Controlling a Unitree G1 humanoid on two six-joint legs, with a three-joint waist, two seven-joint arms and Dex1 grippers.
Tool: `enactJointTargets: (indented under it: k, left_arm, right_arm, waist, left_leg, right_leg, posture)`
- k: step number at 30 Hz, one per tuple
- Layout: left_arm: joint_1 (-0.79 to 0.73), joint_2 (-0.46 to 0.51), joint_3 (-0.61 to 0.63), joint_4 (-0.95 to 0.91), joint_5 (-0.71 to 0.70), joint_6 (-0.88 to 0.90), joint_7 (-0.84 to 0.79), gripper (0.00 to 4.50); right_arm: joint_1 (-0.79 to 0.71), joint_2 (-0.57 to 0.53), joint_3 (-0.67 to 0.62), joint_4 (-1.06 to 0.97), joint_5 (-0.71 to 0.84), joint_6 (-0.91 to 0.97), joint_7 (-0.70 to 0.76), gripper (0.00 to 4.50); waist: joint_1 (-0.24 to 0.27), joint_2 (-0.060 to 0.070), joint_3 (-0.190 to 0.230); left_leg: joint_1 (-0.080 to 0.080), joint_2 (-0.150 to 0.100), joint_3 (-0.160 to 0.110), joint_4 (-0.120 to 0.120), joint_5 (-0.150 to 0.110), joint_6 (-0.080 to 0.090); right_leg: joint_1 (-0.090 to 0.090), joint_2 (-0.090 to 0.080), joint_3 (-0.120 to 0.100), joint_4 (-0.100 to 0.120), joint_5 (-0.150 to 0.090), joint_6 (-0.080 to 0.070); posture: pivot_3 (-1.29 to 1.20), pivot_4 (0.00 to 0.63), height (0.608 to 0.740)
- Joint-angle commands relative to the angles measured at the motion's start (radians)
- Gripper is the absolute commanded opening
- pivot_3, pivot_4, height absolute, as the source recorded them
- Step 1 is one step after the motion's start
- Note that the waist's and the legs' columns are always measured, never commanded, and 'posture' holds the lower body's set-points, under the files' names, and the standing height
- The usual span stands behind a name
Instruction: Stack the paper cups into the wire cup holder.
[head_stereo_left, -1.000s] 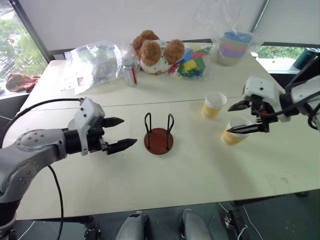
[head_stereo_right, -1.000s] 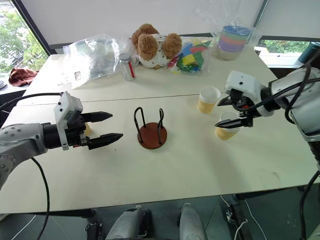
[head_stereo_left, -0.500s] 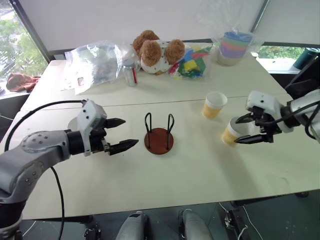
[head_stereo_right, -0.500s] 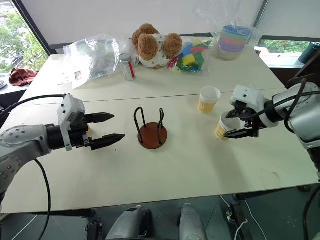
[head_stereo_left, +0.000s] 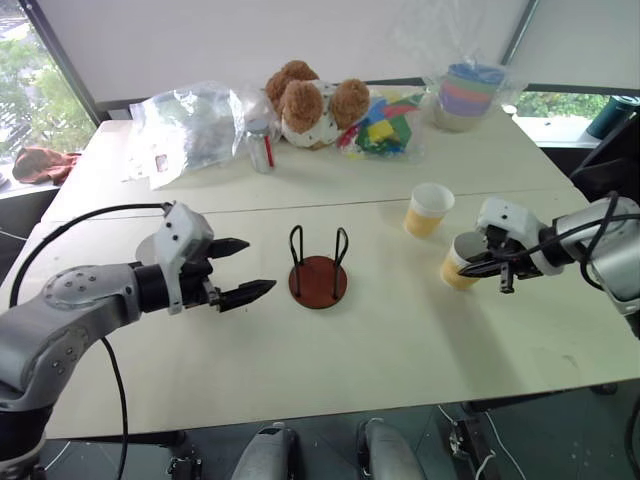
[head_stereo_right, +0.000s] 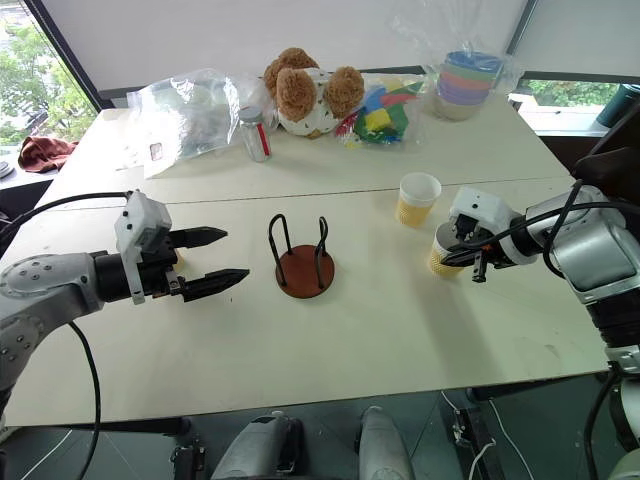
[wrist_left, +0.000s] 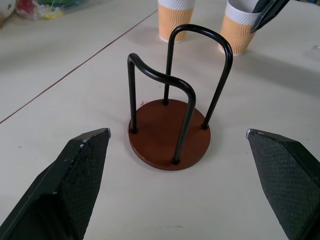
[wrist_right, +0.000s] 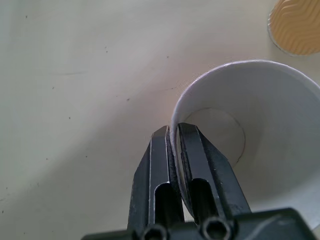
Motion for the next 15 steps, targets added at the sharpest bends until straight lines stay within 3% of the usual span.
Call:
enactJointTargets:
  k: [1, 5, 9, 15]
  left_arm:
    - [0.004, 0.005, 0.041, -0.028, 0.003, -0.01, -0.002, 4.5]
    - [0.024, 0.028, 0.058, -0.005, 0.034, -0.025, -0.023, 4.5]
    - [0.048, 0.044, 0.086, 0.016, 0.055, -0.032, -0.045, 4.5]
    - [0.065, 0.044, 0.088, 0.03, 0.083, -0.04, -0.063, 4.5]
  right_arm:
    - [-0.023, -0.007, -0.007, -0.025, -0.009, -0.004, 0.025, 0.07]
    - [-0.132, -0.007, -0.002, 0.024, -0.059, -0.078, 0.037, 0.07]
    - [-0.354, -0.008, 0.018, 0.112, -0.109, -0.196, 0.111, 0.07]
    - [-0.669, 0.138, 0.06, 0.279, -0.16, -0.414, 0.151, 0.07]
  waist:
    - [0.0, 0.0, 0.0]
    - [-0.001, 0.0, 0.0]
    - [-0.006, 0.003, 0.002]
    - [-0.006, 0.002, 0.001]
  left_leg:
    - [0.0, 0.0, 0.0, 0.0, 0.0, 0.0]
    - [0.0, 0.0, 0.0, 0.0, 0.0, 0.0]
    - [0.0, 0.0, 0.001, 0.0, 0.0, 0.0]
    - [0.0, 0.0, 0.001, -0.001, 0.002, -0.004]
  right_leg:
    - [0.0, 0.0, 0.0, 0.0, 0.0, 0.0]
    - [0.0, 0.0, 0.0, 0.0, 0.0, 0.0]
    - [-0.002, 0.0, 0.001, 0.002, 0.0, 0.0]
    - [-0.002, 0.001, 0.0, 0.002, 0.0, 0.0]
  posture:
    - [0.0, 0.15, 0.74]
    - [0.0, 0.15, 0.74]
    - [0.0, 0.15, 0.74]
    - [0.0, 0.15, 0.74]
